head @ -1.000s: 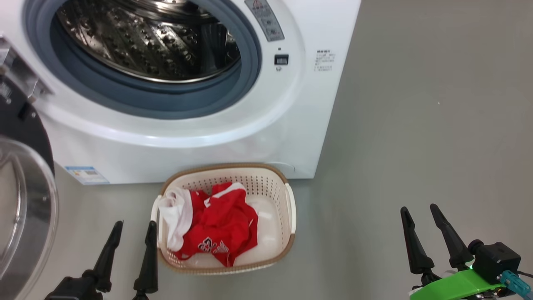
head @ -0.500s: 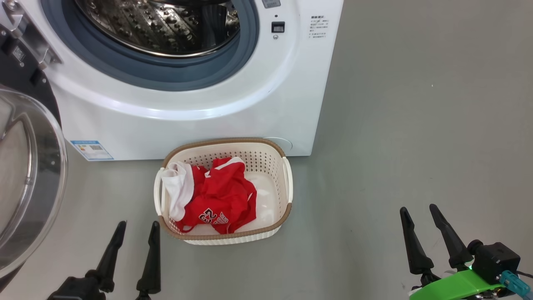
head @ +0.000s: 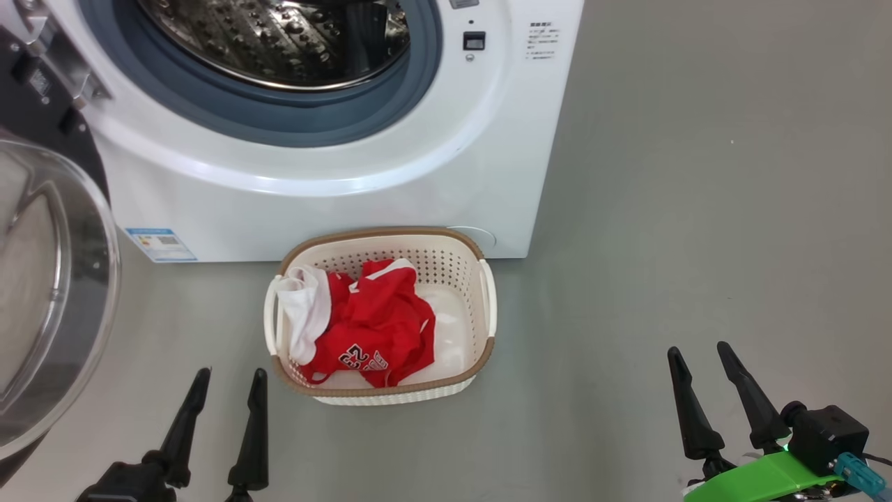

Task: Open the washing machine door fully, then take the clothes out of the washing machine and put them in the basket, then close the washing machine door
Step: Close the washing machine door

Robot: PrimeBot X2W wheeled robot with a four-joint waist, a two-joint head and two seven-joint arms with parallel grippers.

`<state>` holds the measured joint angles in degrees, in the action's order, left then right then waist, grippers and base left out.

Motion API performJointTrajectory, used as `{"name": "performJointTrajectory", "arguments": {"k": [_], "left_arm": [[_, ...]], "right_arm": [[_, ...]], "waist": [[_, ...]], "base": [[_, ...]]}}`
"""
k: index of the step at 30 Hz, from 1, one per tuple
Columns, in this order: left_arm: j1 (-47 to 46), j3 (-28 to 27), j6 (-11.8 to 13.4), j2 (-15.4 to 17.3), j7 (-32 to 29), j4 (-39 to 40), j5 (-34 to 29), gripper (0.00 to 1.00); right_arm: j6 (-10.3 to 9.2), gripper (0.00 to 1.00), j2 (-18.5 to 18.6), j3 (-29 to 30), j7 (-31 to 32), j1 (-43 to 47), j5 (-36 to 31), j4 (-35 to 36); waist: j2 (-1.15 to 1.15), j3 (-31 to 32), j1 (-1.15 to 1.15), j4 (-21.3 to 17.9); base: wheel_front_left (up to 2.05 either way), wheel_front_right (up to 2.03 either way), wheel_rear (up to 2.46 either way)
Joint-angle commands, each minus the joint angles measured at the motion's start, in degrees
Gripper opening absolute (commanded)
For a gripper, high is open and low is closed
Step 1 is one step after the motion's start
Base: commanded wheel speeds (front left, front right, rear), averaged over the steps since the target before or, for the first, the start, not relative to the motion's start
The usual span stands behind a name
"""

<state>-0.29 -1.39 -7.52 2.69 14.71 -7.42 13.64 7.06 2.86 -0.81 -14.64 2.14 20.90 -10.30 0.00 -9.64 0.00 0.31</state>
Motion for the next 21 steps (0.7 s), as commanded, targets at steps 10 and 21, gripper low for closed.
{"name": "performJointTrajectory", "arguments": {"k": [10, 21], "left_arm": [[-1.5, -2.7, 0.0, 0.2, 0.3, 0.0, 0.9, 1.0], [-0.2, -2.6, 0.0, 0.2, 0.3, -1.9, 3.8, 1.0]], "right_arm": [[0.43, 1.0, 1.9, -3.6, -0.4, -1.2, -0.6, 0.6], [0.43, 1.0, 3.8, -5.4, -0.4, -1.7, -0.5, 0.0]], "waist": [[0.0, 0.6, 0.0, 7.4], [0.0, 1.7, 0.0, 17.2]], "base": [[0.0, 0.0, 0.0], [0.0, 0.0, 0.0]]}}
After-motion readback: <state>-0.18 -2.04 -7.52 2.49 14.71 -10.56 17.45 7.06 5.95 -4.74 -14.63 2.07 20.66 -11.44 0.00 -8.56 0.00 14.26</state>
